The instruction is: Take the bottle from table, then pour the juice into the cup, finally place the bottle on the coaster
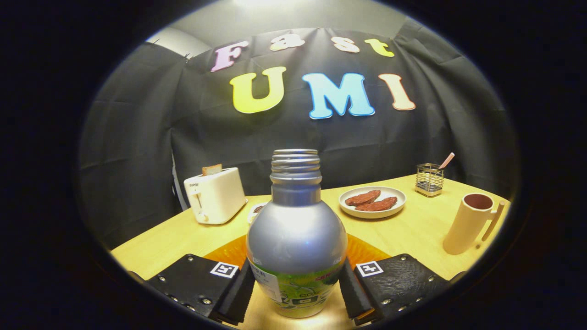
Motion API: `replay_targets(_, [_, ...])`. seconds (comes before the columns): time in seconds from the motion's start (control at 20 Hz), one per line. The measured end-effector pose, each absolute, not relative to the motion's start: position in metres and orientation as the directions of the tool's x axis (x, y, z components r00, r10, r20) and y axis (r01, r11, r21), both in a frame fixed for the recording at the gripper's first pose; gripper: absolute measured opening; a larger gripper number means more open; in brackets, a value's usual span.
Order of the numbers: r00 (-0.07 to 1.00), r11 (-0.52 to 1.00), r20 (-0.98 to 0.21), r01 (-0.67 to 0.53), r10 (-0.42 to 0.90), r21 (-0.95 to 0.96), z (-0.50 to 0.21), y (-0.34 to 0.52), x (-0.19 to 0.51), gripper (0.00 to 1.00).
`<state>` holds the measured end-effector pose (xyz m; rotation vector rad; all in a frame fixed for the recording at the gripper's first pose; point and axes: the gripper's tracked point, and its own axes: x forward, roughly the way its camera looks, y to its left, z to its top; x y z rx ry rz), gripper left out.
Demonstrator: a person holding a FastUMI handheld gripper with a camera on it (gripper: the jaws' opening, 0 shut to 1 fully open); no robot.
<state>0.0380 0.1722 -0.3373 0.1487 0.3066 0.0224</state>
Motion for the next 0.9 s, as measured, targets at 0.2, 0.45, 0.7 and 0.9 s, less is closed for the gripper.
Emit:
replay_targets(0.2, [0.955, 0.979, -0.297, 0.071, -0.011, 0.192, -0.31, 0.133, 0.05, 0.79])
replay_targets(0.45, [0.955, 0.959, -0.289, 0.14, -0.065, 0.248, -0.279, 0.097, 0.063, 0.79])
replay_targets(0.7, [0.947, 0.914, -0.31, 0.199, -0.086, 0.354, -0.263, 0.072, 0.067, 0.79])
replay_targets(0.9, [0.934, 0.86, -0.345, 0.248, -0.09, 0.447, -0.261, 0.061, 0.061, 0.79])
